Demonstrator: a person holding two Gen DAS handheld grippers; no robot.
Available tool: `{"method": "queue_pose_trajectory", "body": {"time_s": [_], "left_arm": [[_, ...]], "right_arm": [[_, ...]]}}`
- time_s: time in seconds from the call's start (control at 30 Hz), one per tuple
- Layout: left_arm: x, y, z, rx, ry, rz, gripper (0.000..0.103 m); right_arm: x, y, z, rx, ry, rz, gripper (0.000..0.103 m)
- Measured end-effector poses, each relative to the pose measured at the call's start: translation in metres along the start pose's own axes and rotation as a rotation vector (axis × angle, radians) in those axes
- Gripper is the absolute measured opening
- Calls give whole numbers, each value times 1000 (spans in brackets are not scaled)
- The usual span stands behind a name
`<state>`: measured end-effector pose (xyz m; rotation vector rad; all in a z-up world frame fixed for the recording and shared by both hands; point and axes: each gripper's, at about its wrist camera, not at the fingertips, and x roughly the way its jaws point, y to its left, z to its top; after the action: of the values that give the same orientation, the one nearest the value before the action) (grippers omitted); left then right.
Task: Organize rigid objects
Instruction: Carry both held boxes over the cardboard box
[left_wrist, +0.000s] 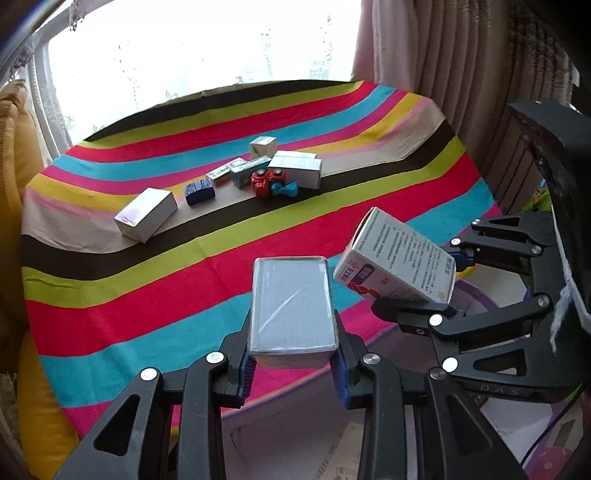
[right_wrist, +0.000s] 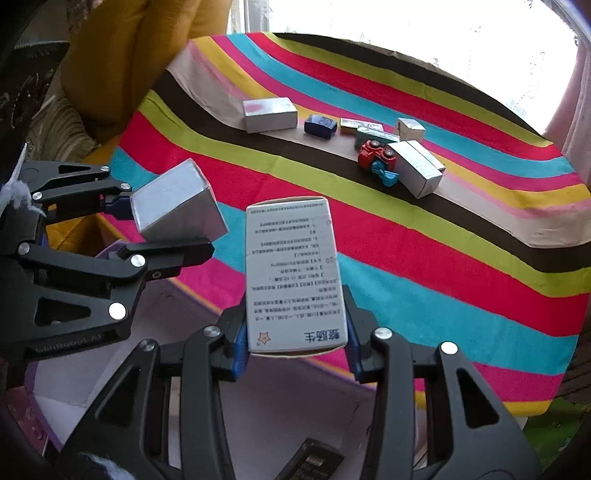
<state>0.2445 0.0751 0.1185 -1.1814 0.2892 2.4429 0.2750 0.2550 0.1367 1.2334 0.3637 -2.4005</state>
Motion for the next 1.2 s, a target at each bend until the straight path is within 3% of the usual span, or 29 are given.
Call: {"method": "queue_pose_trajectory", "body": {"time_s": [0.7,1.2], "left_arm": [[-50,-33,-62,31,-26,-37,36],[-74,-67,-105,92,-10,-81,36]], "right_arm": [[-66,16,-64,-4,-60,-45,45],[-94,47,-117,-3,-76,4,45]]}}
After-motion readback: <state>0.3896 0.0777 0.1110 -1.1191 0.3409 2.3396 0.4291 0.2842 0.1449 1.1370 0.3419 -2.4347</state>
